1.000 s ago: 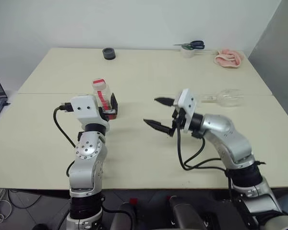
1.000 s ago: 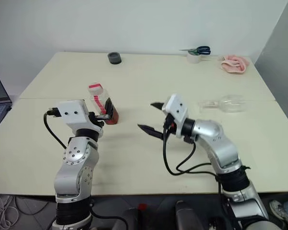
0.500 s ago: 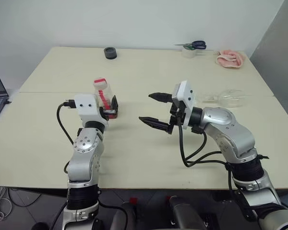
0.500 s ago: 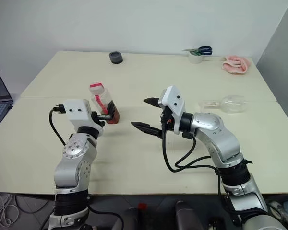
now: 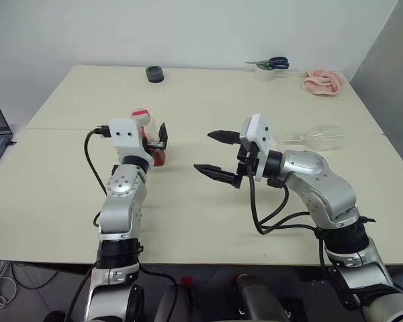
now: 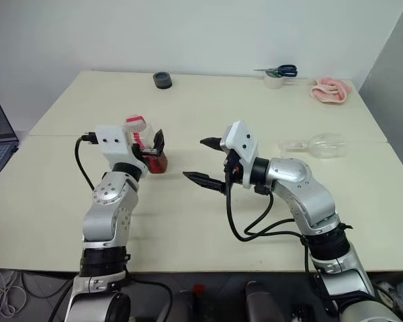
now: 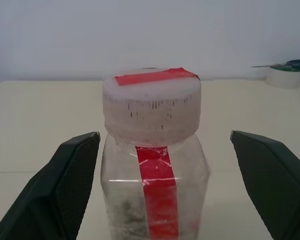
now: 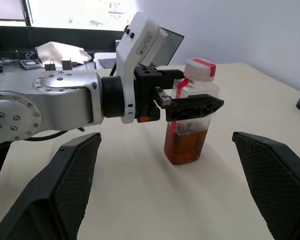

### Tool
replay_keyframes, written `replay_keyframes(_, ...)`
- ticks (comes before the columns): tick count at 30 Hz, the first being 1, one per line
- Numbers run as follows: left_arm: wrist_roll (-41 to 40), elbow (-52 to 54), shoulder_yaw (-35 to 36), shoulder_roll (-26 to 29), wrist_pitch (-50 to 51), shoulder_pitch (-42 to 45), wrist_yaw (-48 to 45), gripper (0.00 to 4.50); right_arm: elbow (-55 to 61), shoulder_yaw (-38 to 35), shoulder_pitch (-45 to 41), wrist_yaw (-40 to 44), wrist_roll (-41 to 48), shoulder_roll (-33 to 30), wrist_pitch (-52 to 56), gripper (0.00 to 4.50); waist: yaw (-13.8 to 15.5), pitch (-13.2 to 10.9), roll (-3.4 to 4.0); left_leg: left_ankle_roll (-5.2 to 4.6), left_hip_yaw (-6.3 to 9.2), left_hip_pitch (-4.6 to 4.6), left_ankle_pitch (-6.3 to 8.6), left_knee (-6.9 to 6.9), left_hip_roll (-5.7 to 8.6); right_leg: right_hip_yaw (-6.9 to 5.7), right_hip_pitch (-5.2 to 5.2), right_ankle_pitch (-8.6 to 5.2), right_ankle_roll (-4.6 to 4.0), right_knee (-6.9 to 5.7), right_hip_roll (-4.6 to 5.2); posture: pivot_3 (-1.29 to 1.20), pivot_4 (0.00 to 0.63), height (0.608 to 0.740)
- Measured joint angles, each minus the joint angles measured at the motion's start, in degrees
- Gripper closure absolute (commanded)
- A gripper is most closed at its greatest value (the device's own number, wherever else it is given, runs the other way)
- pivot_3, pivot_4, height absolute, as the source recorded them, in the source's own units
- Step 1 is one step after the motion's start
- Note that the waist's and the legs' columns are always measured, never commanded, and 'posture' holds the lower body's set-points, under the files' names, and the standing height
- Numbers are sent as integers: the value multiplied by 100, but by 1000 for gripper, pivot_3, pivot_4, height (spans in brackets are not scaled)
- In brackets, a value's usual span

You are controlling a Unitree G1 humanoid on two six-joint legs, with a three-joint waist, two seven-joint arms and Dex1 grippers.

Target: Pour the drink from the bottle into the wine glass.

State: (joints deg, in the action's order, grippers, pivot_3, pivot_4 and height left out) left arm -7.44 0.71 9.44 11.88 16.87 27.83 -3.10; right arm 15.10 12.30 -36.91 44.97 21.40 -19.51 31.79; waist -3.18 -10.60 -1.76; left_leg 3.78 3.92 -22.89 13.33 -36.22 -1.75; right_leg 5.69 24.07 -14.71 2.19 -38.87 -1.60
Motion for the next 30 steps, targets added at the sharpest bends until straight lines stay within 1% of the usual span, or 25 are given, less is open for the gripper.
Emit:
replay_keyframes(6,-11,-393,1,71,-240,127,-86,20,-1,27,0,-13,-14,-5,0,0,1,0,0,0,3,0,0,0,0,-3,0,0,-1,-1,0,0,150,740)
replay_keyframes(16,-14,-591,-1,73,-477,143,-165,20,-1,30,0,-27,-52,-8,4,0,2,0,0,1,5,-1,0,0,0,-5,0,0,-1,-1,2,0,150,740)
replay_keyframes(19,-14,-597,-1,73,-495,176,-167,626,0,31,0,-33,-57,-9,4,0,1,0,0,1,5,-1,0,0,1,-5,0,0,-1,-1,2,0,150,740)
replay_keyframes(24,-14,-614,0,74,-502,176,-153,2187,0,31,1,-49,-61,-33,8,0,1,0,0,1,6,-1,0,0,1,-6,0,1,-1,-2,2,0,150,740)
replay_keyframes(25,-13,-616,0,75,-503,176,-154,2314,0,31,1,-52,-61,-34,9,0,2,0,0,0,6,-1,0,0,1,-6,0,1,-1,-2,2,0,150,740)
replay_keyframes(30,-11,-685,0,108,-590,176,-158,2315,0,30,1,-88,-60,-42,9,0,1,0,0,0,6,0,0,0,1,-6,0,0,-1,-2,2,0,150,740)
